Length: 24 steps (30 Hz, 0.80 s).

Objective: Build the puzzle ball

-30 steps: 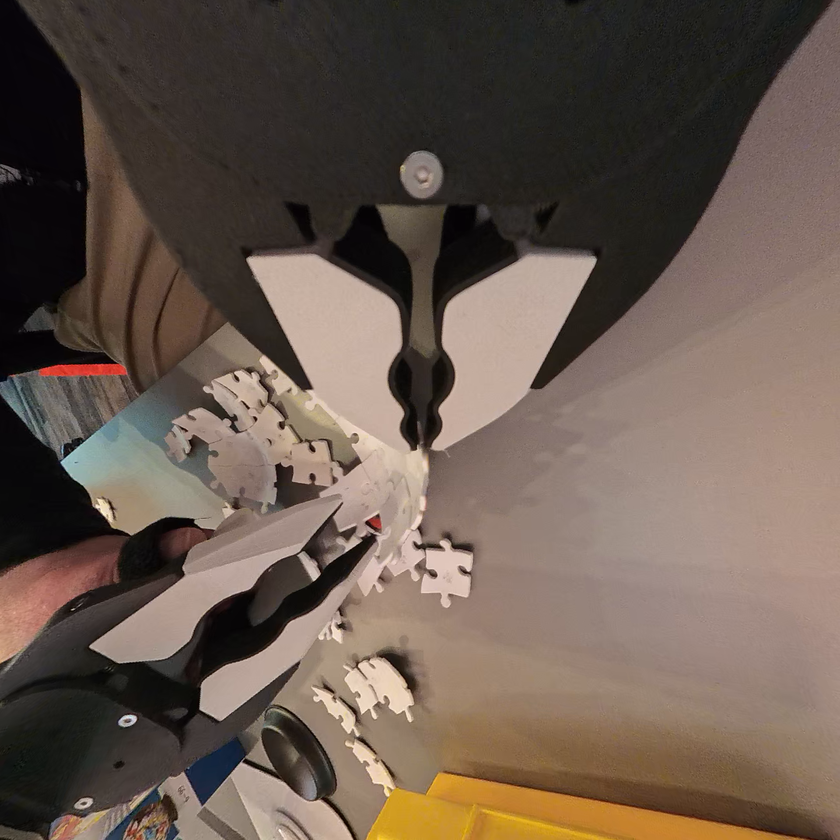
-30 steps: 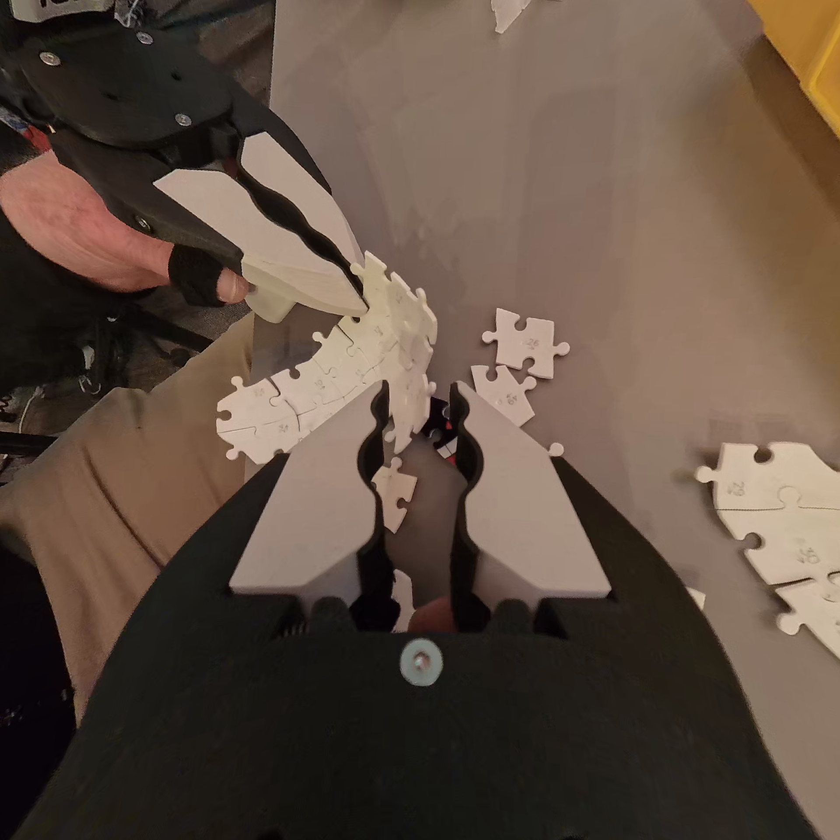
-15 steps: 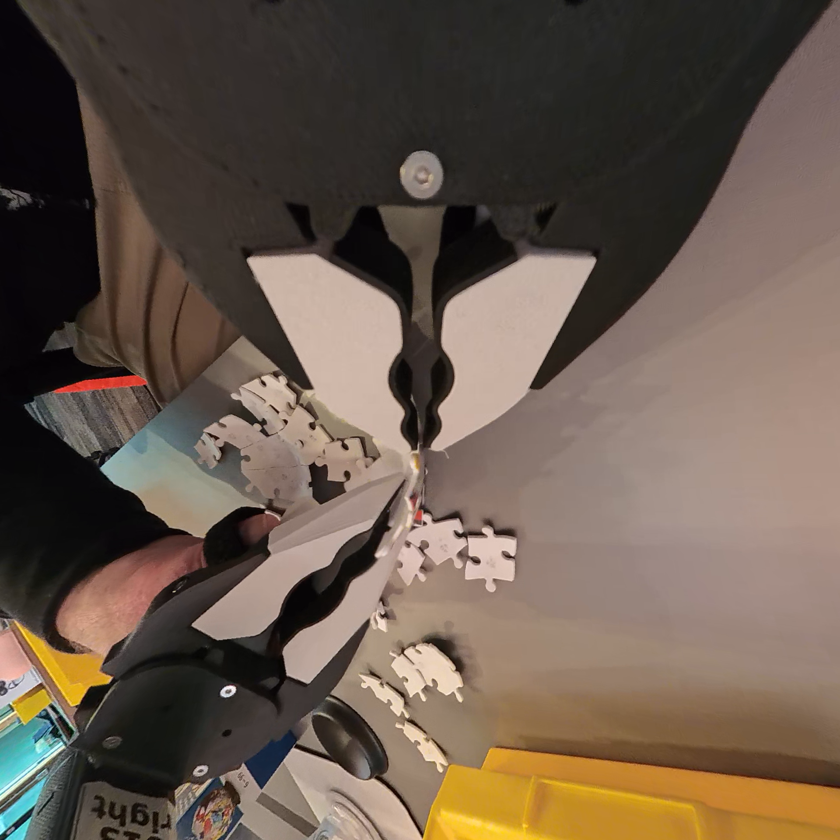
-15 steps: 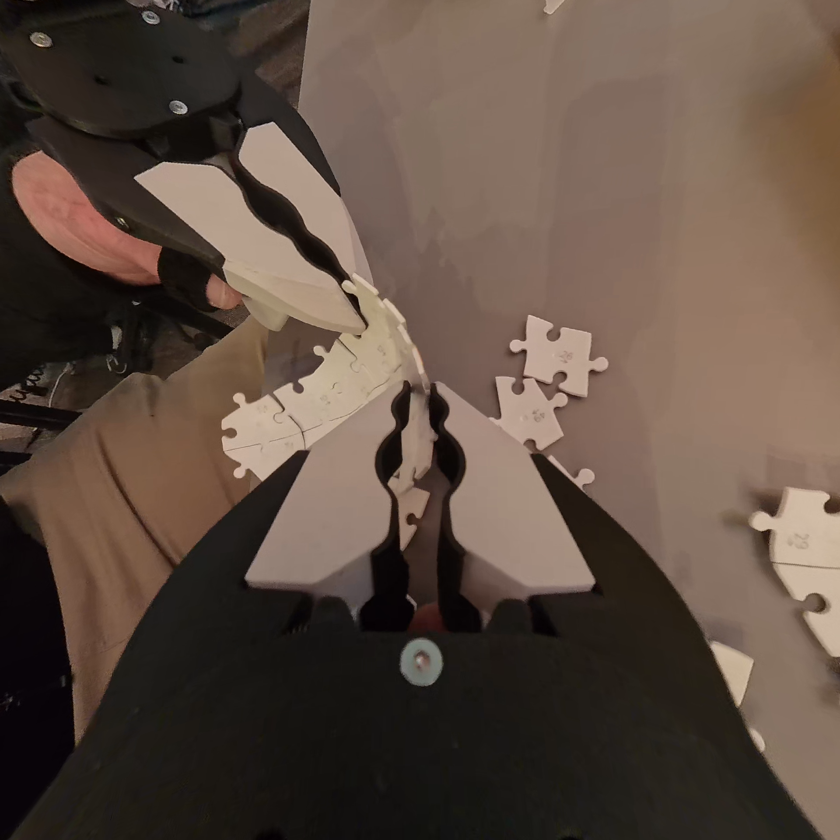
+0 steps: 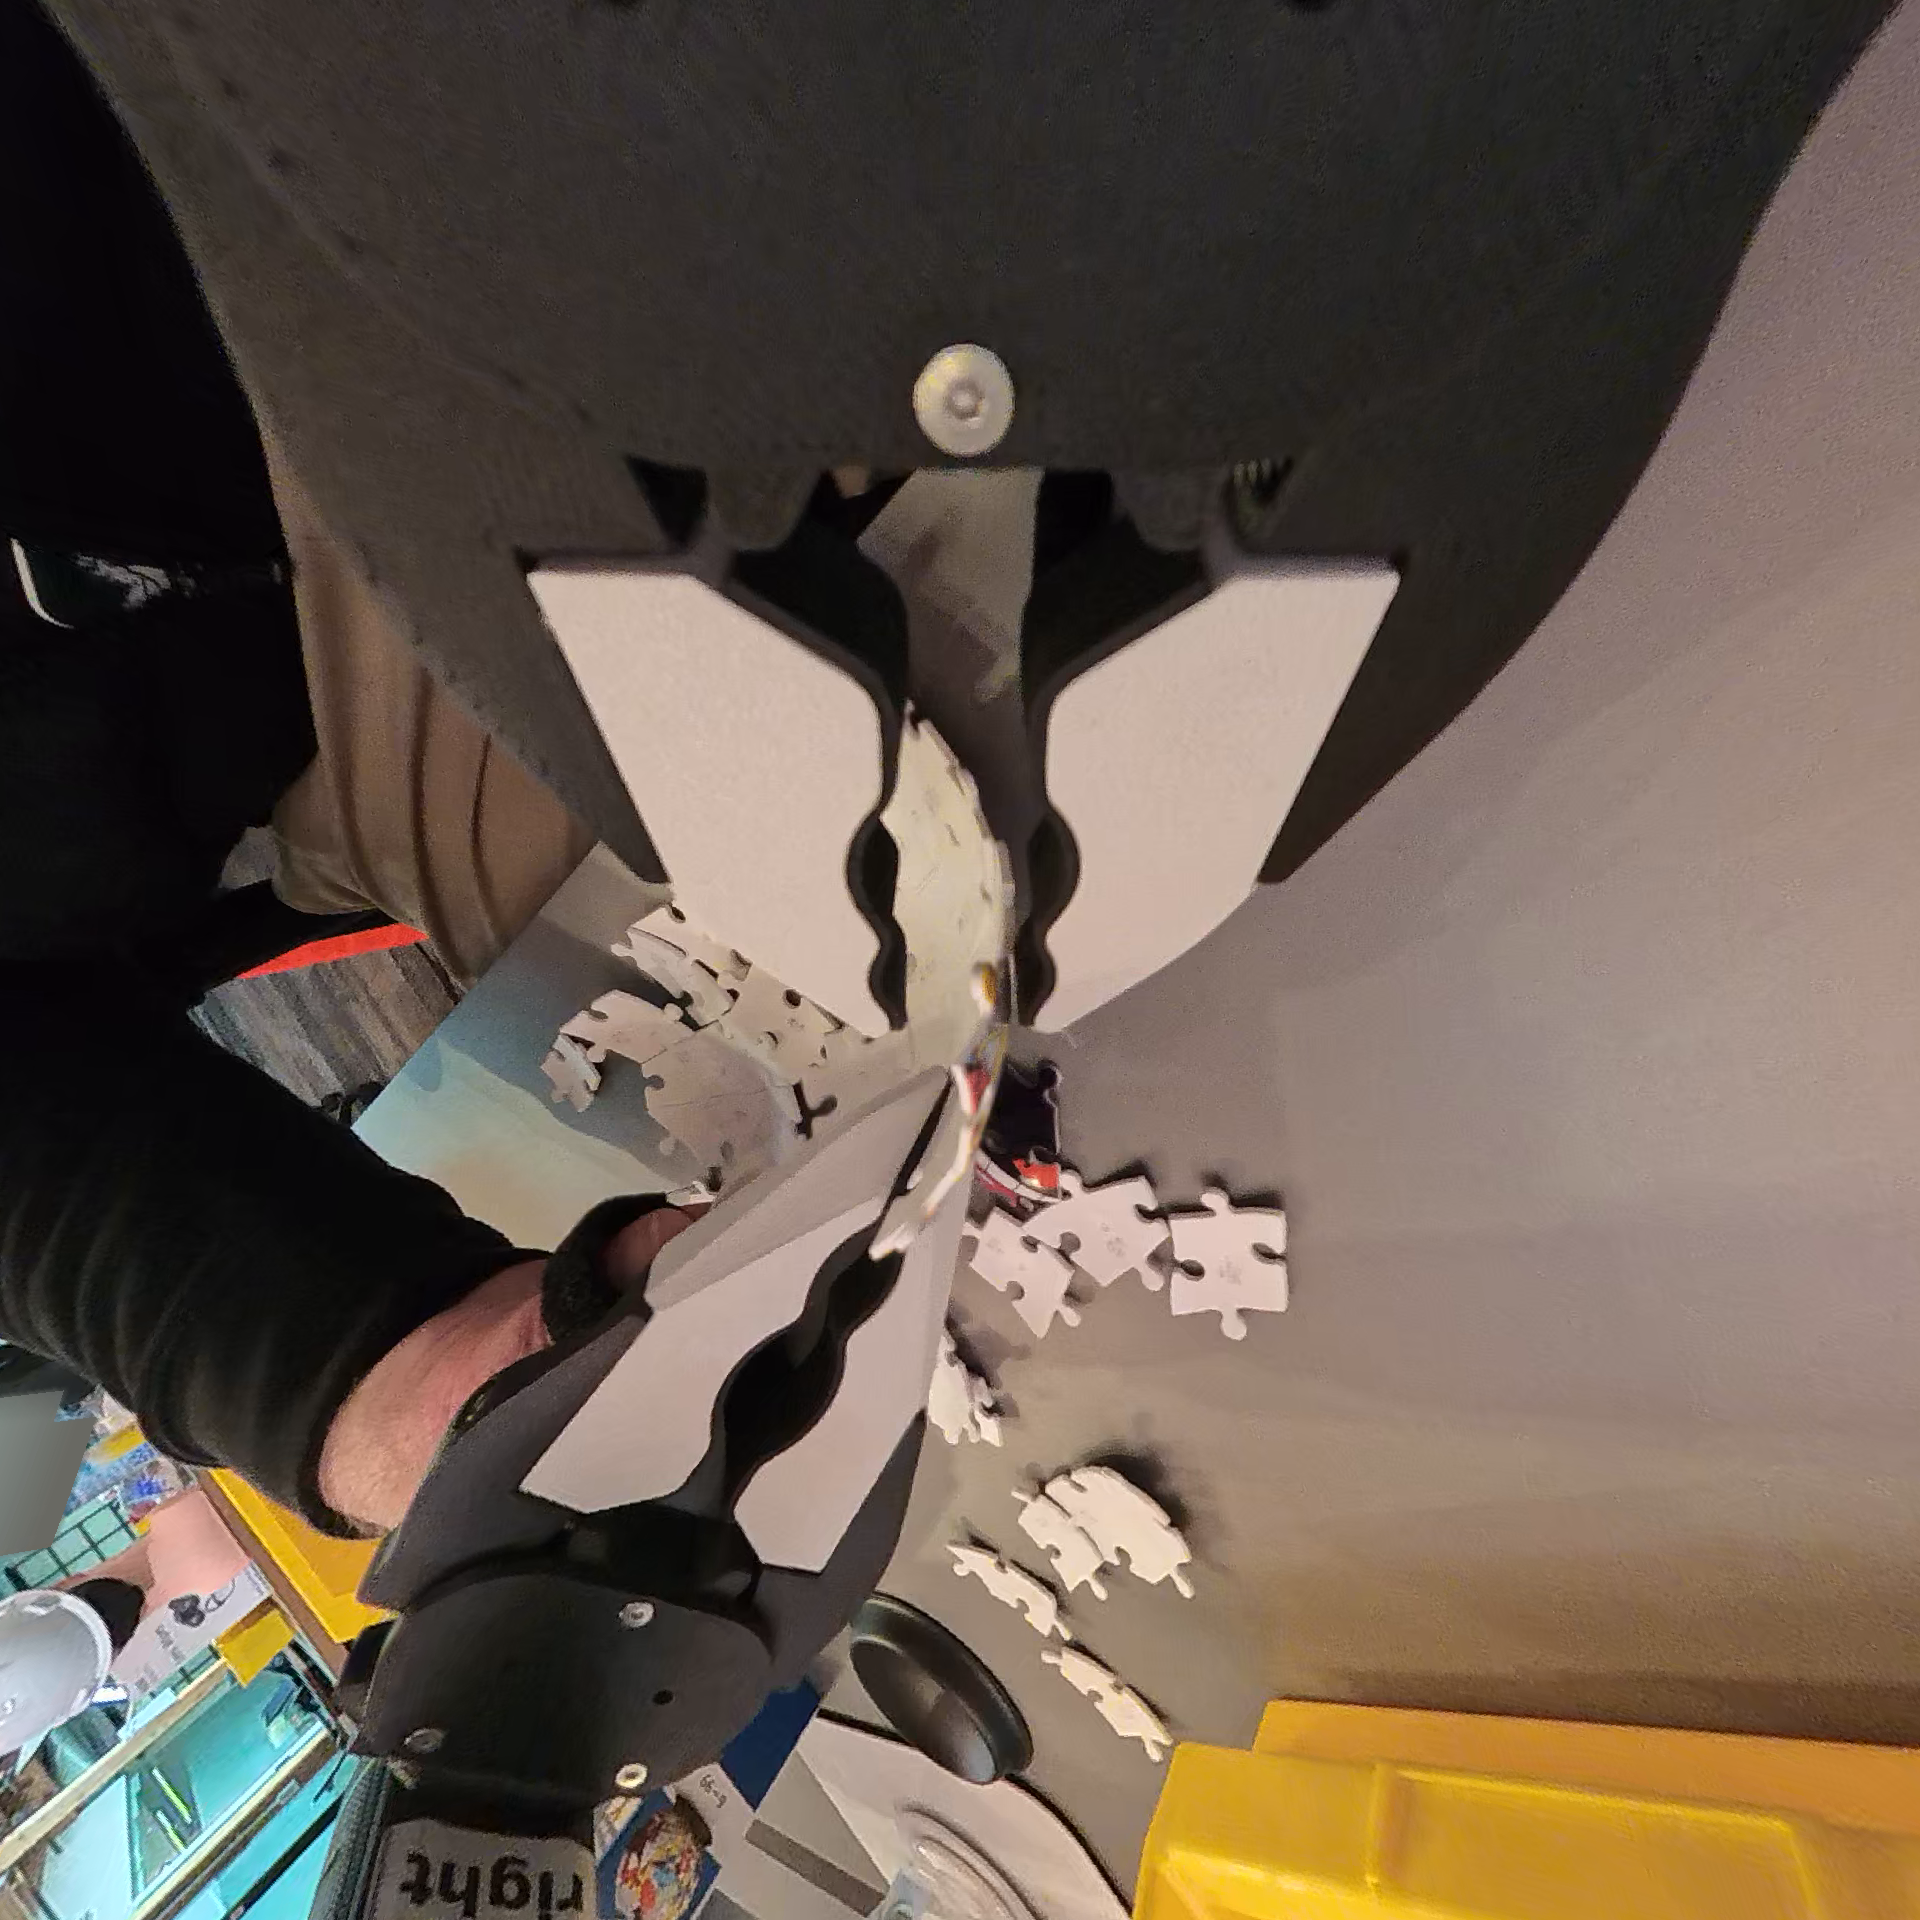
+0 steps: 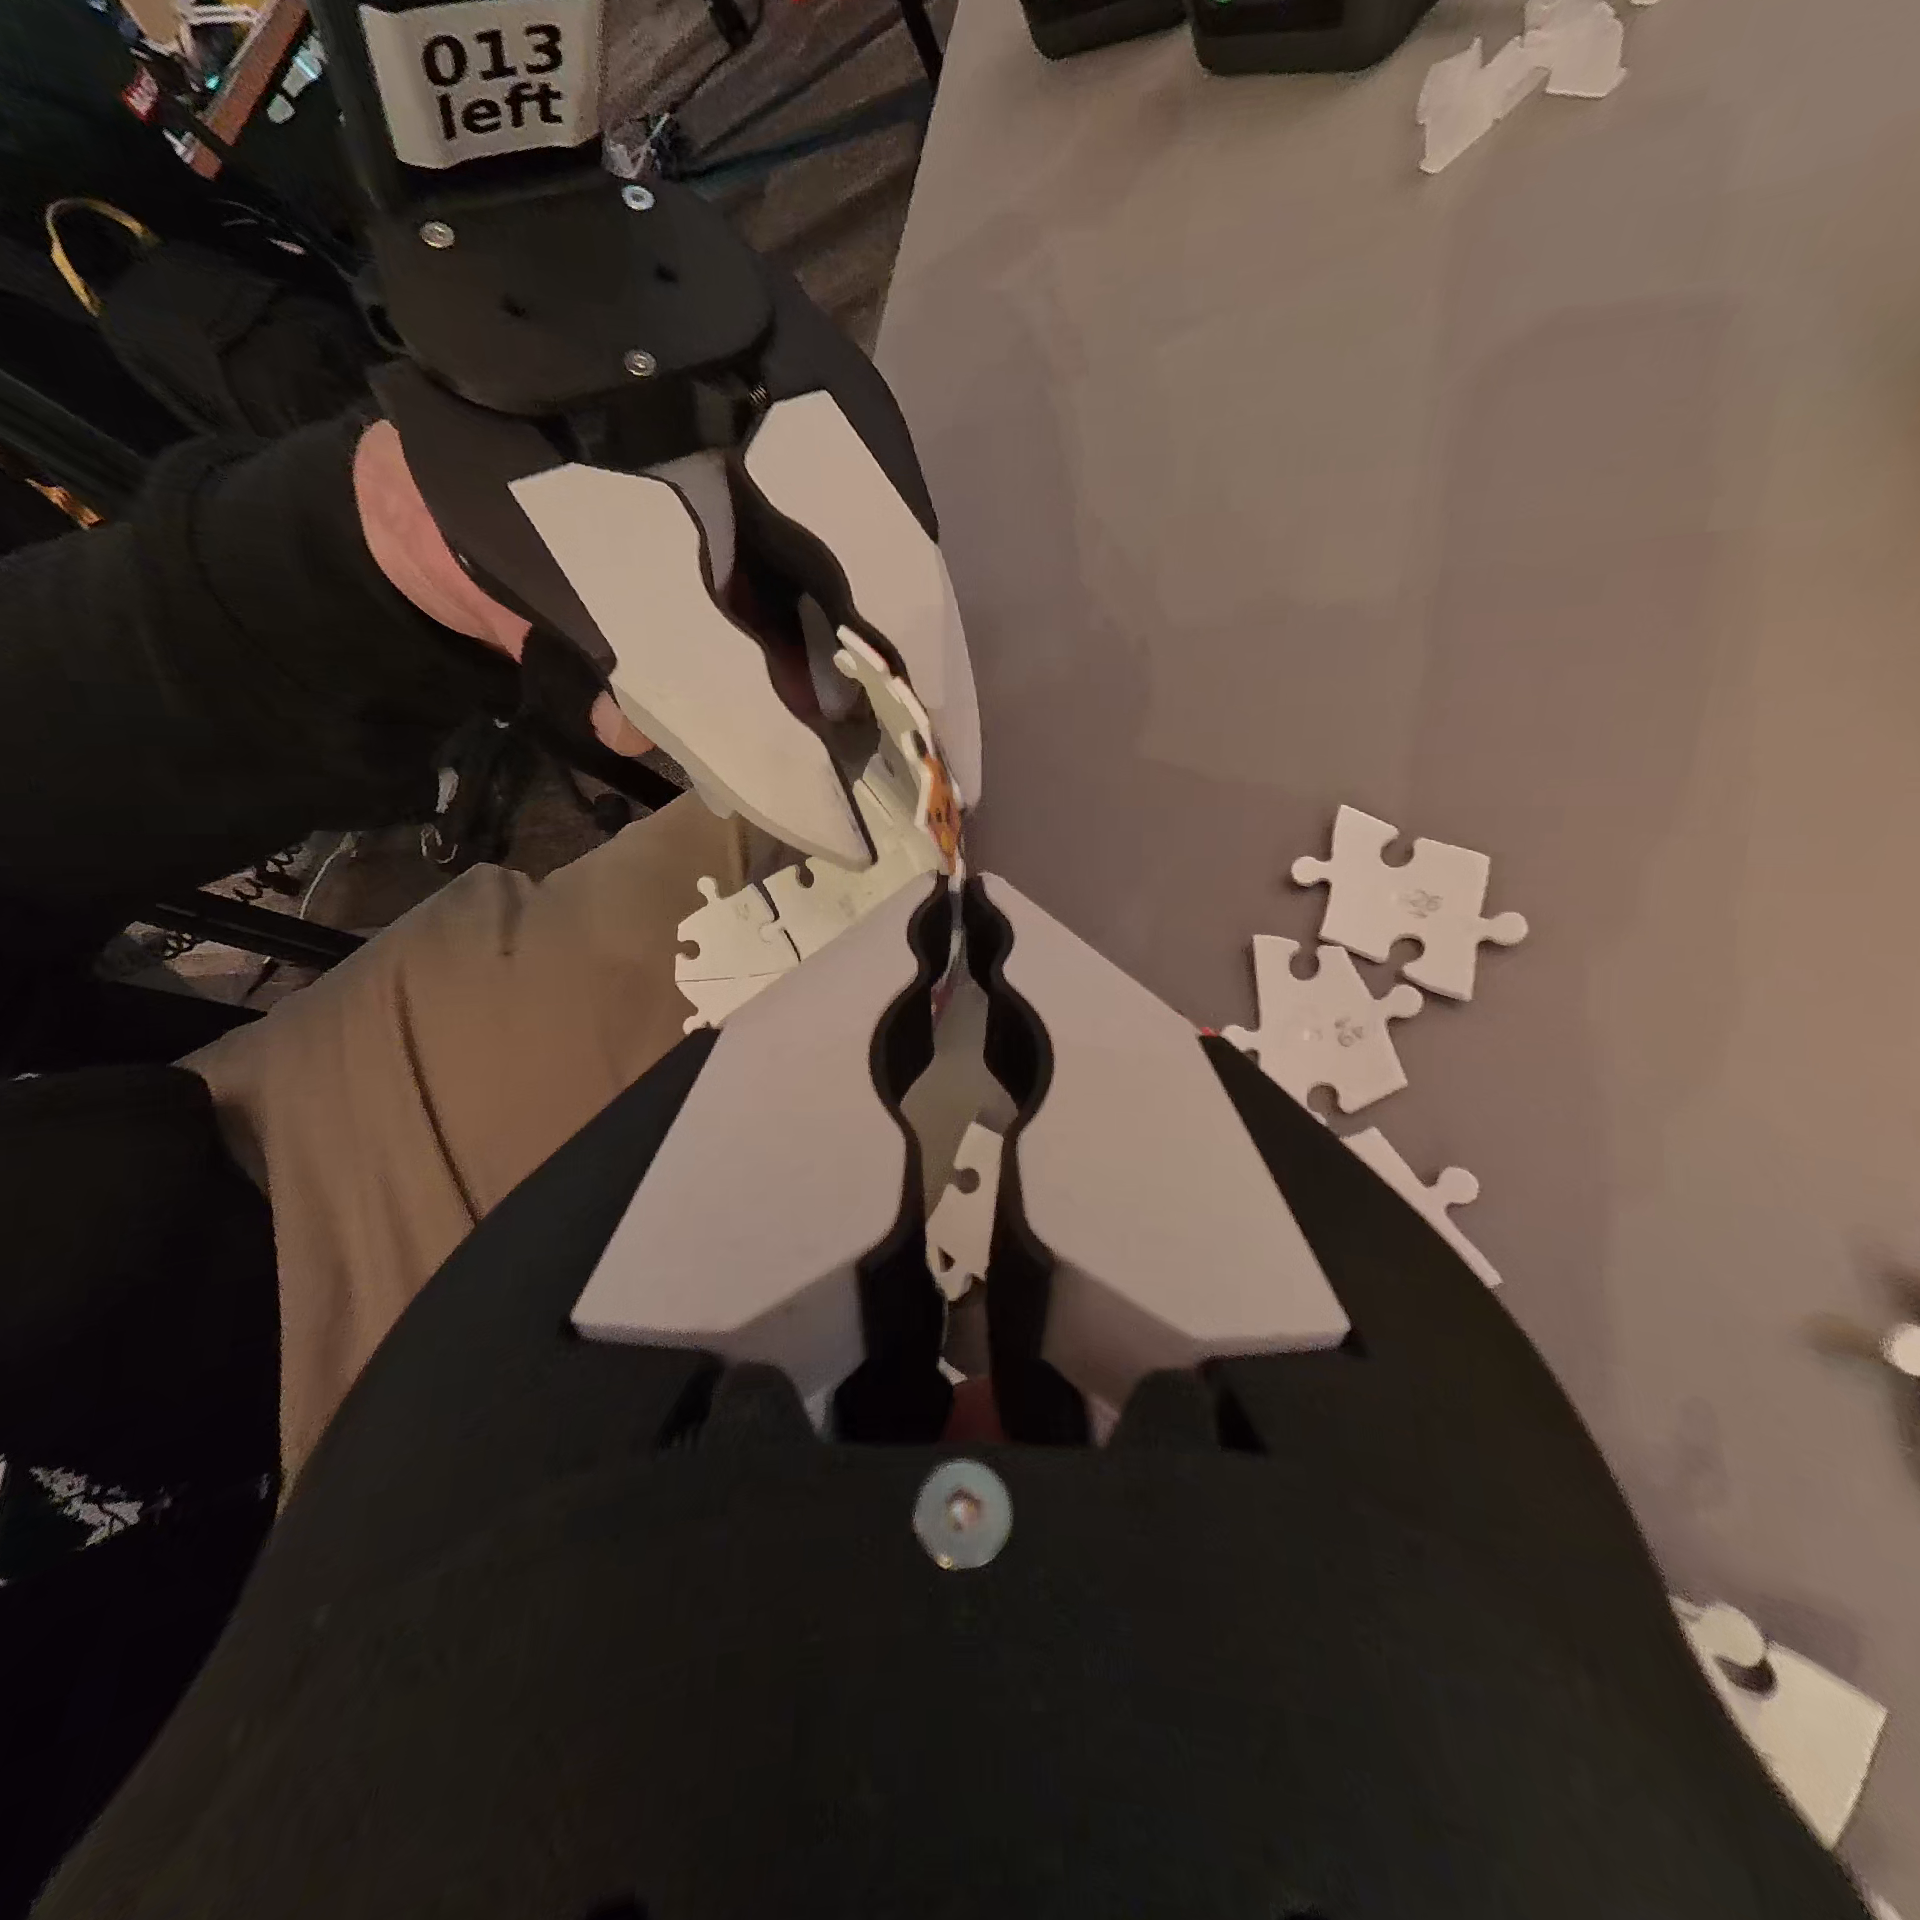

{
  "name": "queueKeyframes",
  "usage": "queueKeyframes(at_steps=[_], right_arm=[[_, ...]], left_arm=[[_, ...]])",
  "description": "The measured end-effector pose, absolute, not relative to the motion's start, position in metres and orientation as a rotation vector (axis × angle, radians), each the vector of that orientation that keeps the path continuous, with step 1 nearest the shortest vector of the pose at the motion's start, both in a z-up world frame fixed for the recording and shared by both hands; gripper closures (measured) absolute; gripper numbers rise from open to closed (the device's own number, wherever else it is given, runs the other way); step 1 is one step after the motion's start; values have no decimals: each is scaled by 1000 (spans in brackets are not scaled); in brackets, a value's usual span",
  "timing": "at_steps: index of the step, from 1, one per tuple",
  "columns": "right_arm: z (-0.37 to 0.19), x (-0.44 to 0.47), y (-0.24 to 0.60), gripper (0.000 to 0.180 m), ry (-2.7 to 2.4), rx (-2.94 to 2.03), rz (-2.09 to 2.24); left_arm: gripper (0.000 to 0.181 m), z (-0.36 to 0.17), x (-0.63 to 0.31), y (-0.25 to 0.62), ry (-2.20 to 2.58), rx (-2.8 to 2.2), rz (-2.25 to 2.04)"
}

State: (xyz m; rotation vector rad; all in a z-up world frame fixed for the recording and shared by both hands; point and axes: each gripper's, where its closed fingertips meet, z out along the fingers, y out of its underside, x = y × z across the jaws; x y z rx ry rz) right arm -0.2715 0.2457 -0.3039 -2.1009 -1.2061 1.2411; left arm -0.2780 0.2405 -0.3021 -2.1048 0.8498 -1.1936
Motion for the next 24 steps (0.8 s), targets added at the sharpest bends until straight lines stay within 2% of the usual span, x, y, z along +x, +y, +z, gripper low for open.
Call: queueKeyframes(at_steps=[7,16,20,24], right_arm=[[-296,-276,241,179,-1242,-2056,1238],[-293,-276,245,179,-1221,-2055,1222],[-288,-278,247,170,-1189,-2043,1246],[-286,-278,247,175,-1196,-2029,1245]], left_arm=[[174,-303,-278,240,869,-2099,-1179],[177,-300,-277,241,859,-2068,-1181],[177,-299,-276,239,871,-2055,-1189],[177,-297,-273,238,892,-2035,-1181]])
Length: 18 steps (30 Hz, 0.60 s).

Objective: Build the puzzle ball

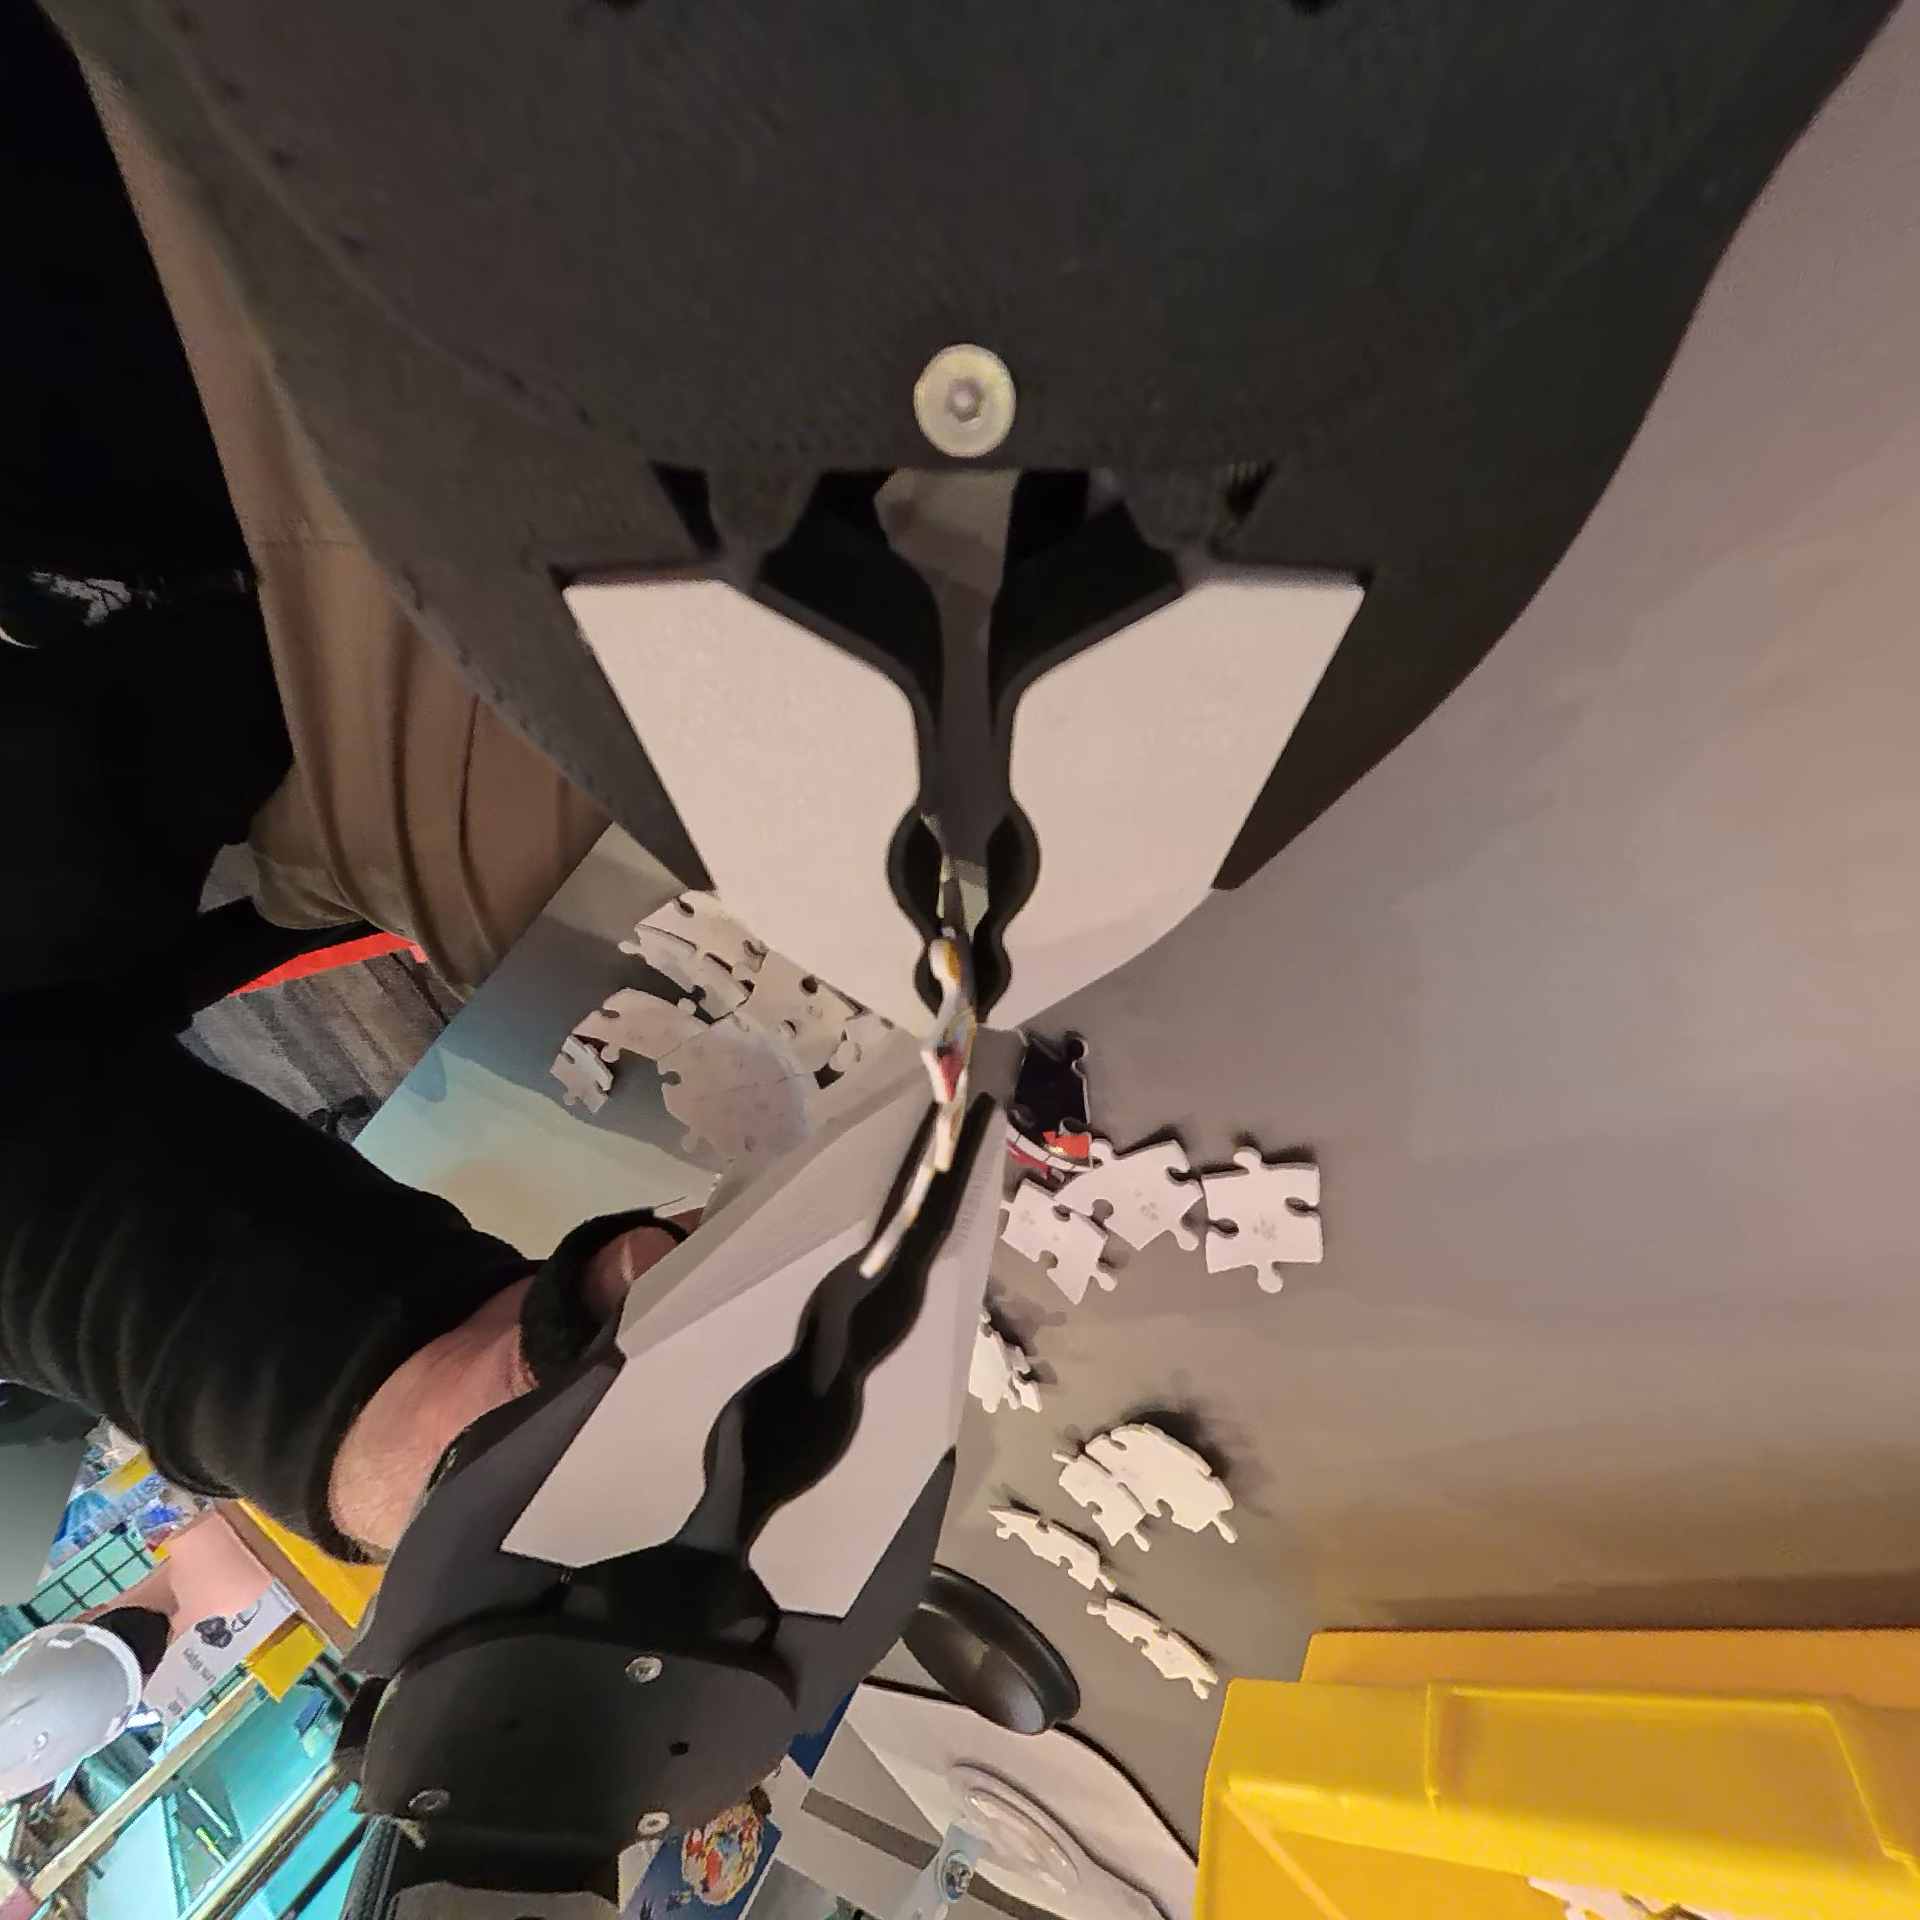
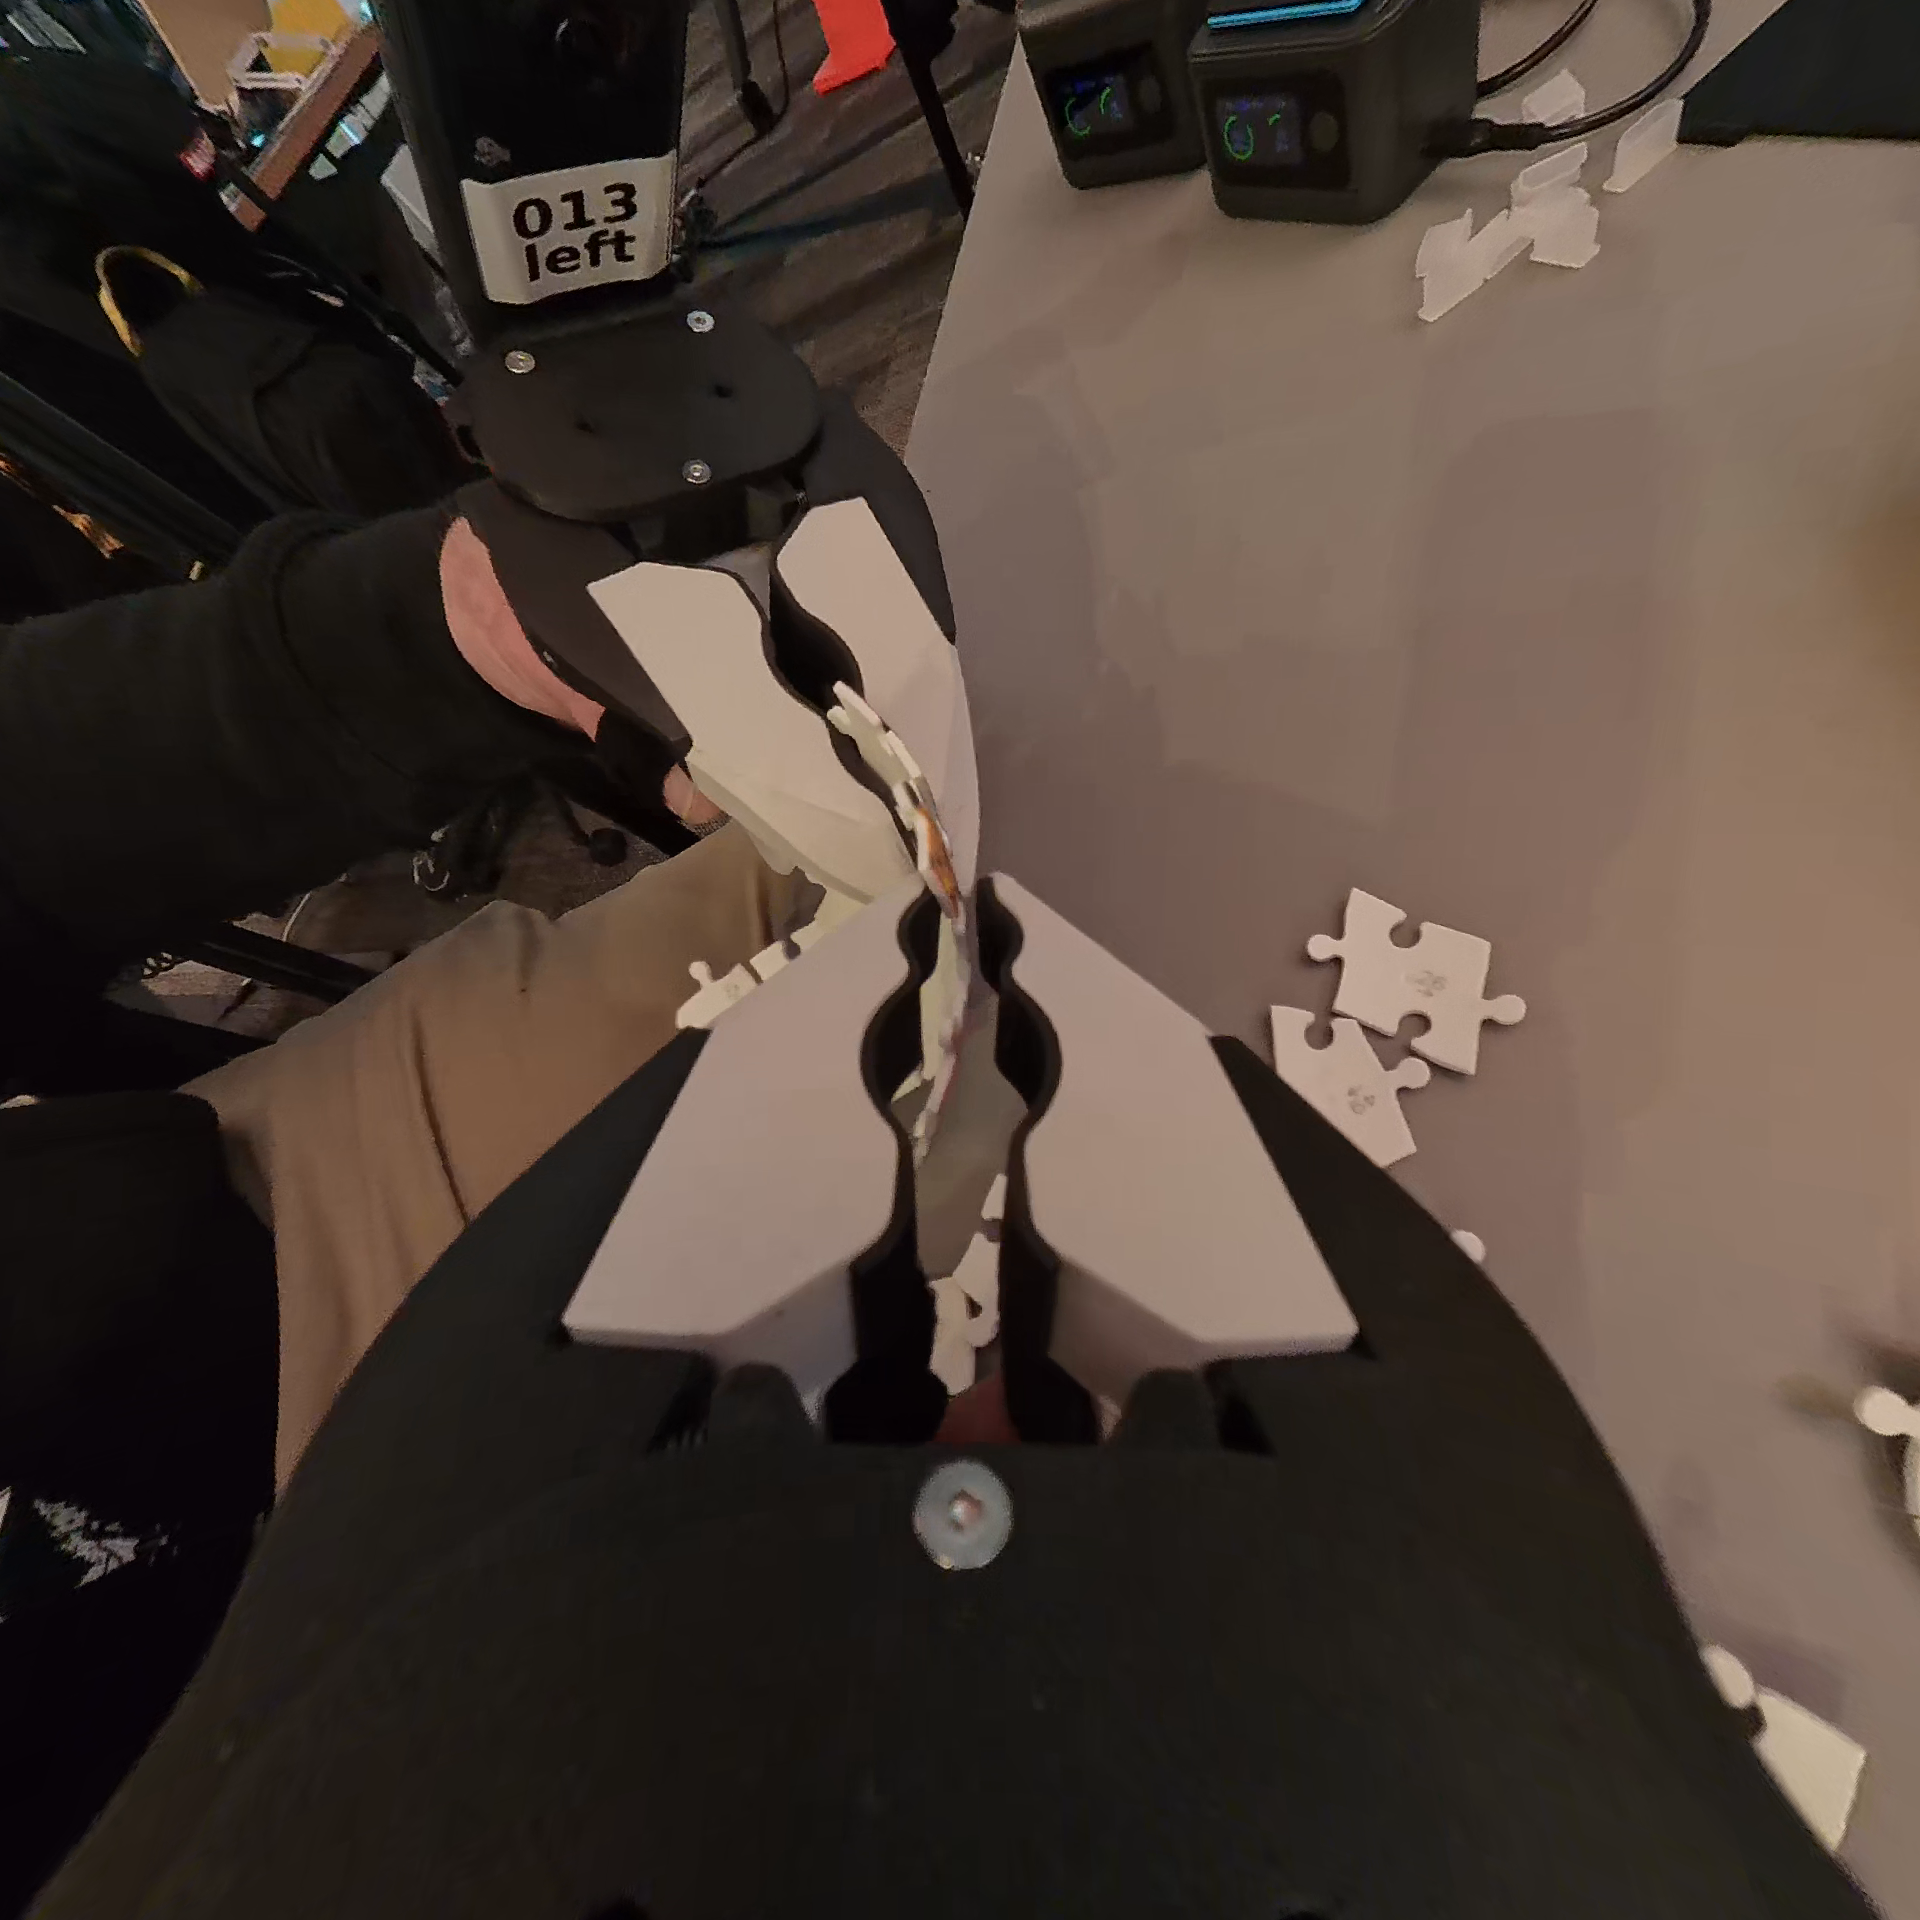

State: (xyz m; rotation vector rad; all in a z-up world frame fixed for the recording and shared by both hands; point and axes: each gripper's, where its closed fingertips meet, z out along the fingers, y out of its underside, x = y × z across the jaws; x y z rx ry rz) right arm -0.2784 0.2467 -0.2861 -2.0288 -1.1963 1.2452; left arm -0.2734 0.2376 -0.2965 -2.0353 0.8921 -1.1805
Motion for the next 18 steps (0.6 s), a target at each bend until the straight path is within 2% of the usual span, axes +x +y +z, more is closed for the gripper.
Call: queueKeyframes(at_steps=[15,18], right_arm=[[-281,-279,242,179,-1182,-2021,1326],[-279,-280,243,179,-1190,-2005,1308]], left_arm=[[177,-291,-273,235,956,-1981,-1130],[166,-285,-272,237,934,-1955,-1146]])
